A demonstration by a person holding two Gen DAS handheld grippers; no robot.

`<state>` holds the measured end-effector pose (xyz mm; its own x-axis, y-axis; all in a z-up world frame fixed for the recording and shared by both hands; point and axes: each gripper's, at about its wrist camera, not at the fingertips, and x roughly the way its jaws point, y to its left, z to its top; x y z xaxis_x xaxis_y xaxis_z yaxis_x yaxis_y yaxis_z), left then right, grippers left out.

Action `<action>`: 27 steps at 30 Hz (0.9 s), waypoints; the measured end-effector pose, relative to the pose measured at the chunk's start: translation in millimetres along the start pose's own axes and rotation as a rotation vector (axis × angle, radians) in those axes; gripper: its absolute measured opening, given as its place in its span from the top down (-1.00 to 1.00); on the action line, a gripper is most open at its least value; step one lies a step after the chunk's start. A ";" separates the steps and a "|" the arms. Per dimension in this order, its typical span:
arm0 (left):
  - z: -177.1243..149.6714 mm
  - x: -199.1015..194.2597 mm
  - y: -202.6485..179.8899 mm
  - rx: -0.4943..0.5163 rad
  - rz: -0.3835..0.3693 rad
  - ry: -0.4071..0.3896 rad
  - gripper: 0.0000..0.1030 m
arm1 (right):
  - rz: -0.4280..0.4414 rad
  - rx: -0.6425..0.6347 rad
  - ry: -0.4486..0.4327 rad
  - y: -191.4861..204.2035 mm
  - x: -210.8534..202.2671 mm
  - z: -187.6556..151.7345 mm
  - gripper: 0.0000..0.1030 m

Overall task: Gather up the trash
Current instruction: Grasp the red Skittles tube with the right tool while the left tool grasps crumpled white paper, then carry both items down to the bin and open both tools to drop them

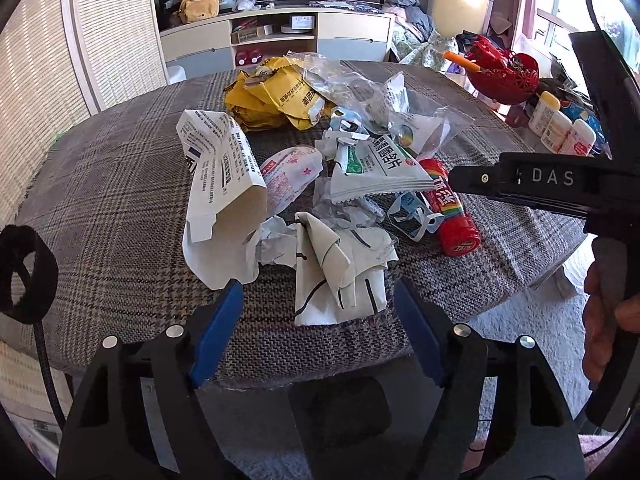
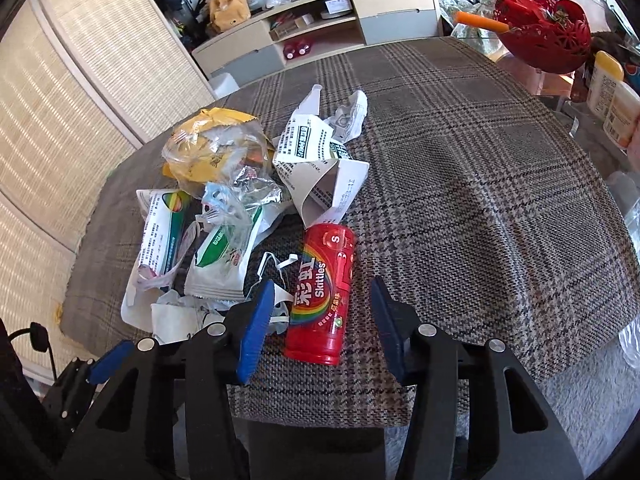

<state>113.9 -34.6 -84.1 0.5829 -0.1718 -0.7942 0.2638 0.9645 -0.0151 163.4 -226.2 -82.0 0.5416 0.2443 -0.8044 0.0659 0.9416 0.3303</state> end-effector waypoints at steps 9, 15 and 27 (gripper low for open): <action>6.9 29.7 2.2 -0.015 -0.029 0.049 -0.13 | -0.035 0.018 0.039 -7.9 26.5 4.9 0.02; 11.2 42.0 -5.3 -0.005 -0.053 0.059 0.09 | -0.058 0.003 0.045 -3.3 35.7 4.8 0.03; 3.0 26.3 -4.5 0.000 -0.069 0.041 0.55 | -0.081 -0.031 0.027 -10.1 15.6 -2.1 0.27</action>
<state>130.4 -44.1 -103.1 0.5316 -0.2297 -0.8152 0.3025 0.9505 -0.0706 169.4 -231.4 -98.9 0.5128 0.1726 -0.8410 0.0826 0.9651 0.2485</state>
